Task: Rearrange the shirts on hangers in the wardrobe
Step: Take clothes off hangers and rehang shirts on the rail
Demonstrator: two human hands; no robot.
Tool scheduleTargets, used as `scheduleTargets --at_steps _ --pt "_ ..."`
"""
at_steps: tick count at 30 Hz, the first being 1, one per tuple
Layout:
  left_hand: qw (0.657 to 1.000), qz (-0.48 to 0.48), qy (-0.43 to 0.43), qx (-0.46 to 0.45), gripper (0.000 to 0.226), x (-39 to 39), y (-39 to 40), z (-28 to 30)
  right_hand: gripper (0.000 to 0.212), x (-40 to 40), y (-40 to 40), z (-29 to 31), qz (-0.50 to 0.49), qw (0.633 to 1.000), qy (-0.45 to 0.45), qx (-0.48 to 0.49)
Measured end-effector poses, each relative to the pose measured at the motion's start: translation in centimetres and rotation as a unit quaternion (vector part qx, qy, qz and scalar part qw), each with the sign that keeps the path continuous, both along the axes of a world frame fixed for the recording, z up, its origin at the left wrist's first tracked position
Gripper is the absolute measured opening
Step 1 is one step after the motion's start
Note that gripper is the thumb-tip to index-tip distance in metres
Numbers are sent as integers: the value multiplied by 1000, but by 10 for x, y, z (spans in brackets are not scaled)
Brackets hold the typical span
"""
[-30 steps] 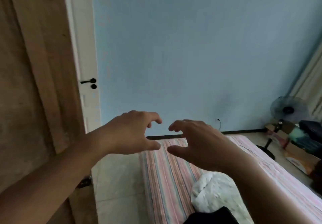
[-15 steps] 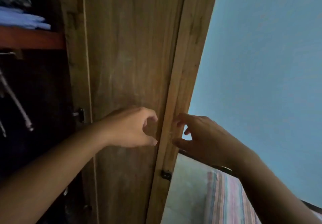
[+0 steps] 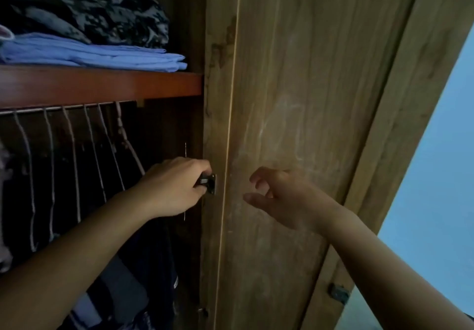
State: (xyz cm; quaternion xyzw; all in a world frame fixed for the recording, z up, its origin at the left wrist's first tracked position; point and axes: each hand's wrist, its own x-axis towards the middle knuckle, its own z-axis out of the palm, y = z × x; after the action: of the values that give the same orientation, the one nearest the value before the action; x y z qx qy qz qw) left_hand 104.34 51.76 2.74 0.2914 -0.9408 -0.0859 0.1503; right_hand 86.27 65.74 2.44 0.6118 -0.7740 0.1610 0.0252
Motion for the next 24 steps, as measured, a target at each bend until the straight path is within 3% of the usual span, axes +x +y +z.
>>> scheduleTargets --at_steps 10,16,24 --pt "994 104 -17 -5 45 42 -88 -20 24 27 -96 -7 76 997 -24 16" --pt "986 167 8 0 43 60 -120 -33 38 40 -153 -16 123 990 -60 46" --pt "983 186 -1 3 44 74 -144 -49 31 82 -249 -41 131 983 -78 99"
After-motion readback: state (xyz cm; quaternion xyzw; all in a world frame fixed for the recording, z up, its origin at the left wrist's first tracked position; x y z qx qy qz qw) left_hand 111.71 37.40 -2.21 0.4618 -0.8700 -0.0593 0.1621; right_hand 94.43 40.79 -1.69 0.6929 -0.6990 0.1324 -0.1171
